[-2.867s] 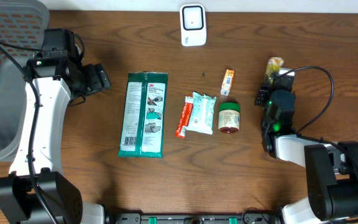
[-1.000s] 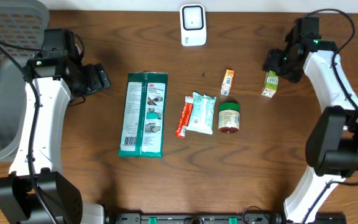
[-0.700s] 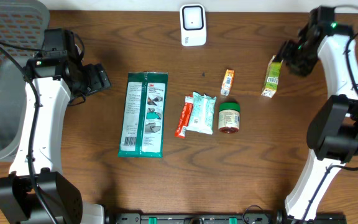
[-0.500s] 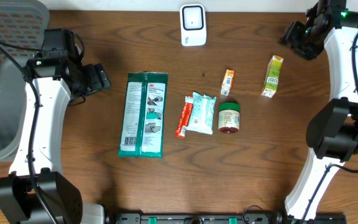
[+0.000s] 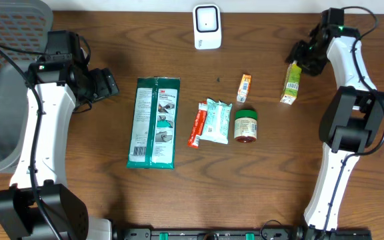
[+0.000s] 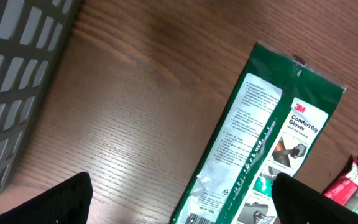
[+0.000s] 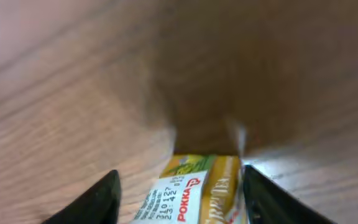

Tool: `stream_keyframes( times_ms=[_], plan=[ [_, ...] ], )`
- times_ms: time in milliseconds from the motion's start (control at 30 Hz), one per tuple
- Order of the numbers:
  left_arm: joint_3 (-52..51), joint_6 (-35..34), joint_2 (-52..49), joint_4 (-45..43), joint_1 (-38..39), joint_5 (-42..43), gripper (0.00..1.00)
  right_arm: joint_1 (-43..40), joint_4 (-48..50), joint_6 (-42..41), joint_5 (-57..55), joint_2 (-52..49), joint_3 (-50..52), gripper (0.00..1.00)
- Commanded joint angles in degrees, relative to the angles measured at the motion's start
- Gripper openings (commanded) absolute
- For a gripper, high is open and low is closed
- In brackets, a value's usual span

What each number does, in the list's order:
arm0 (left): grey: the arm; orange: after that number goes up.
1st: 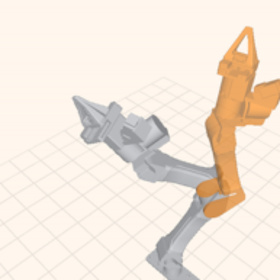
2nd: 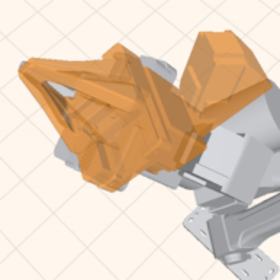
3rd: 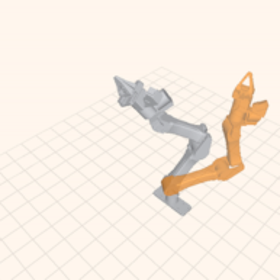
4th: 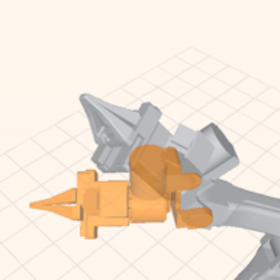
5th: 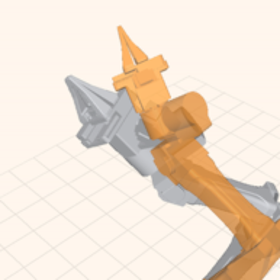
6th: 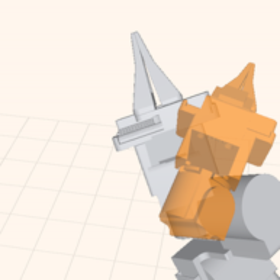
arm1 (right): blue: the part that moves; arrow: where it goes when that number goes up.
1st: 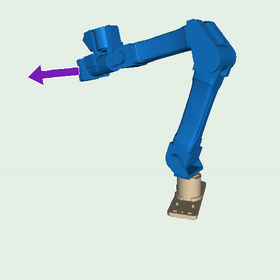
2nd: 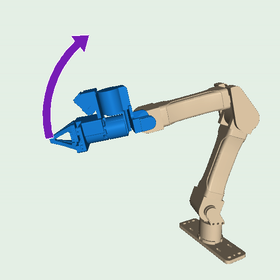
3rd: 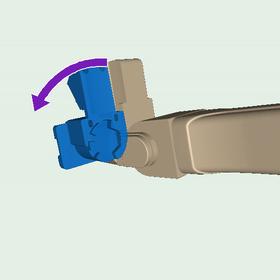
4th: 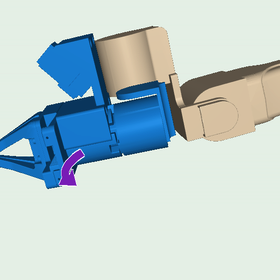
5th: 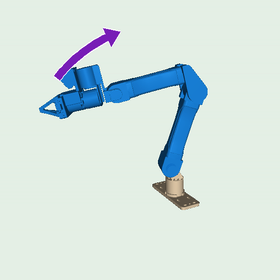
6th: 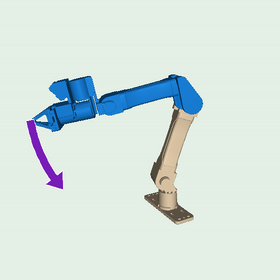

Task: Scan the item barcode
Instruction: 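Move the right gripper back over the tea carton, then grasp the tea carton top with the right gripper and lift it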

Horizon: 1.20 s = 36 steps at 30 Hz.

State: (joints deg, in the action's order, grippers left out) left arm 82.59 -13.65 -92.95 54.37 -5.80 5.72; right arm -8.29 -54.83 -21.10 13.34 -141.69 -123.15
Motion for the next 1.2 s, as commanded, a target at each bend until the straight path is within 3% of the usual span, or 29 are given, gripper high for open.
stream_keyframes(
  times_ms=[0,200,800,1167],
  plan=[
    [0.2,0.3,-0.3,0.2,-0.2,0.1,0.92,0.5,-0.1,0.7,-0.1,1.3,-0.5,0.48],
    [0.2,0.3,-0.3,0.2,-0.2,0.1,0.92,0.5,-0.3,1.5,-0.9,1.6,-0.6,0.33],
    [0.2,0.3,-0.3,0.2,-0.2,0.1,0.92,0.5,-6.6,7.1,-5.1,13.6,-0.6,0.29],
    [0.2,0.3,-0.3,0.2,-0.2,0.1,0.92,2.0,-12.7,7.0,-11.1,14.9,-0.6,0.27]
  ],
)
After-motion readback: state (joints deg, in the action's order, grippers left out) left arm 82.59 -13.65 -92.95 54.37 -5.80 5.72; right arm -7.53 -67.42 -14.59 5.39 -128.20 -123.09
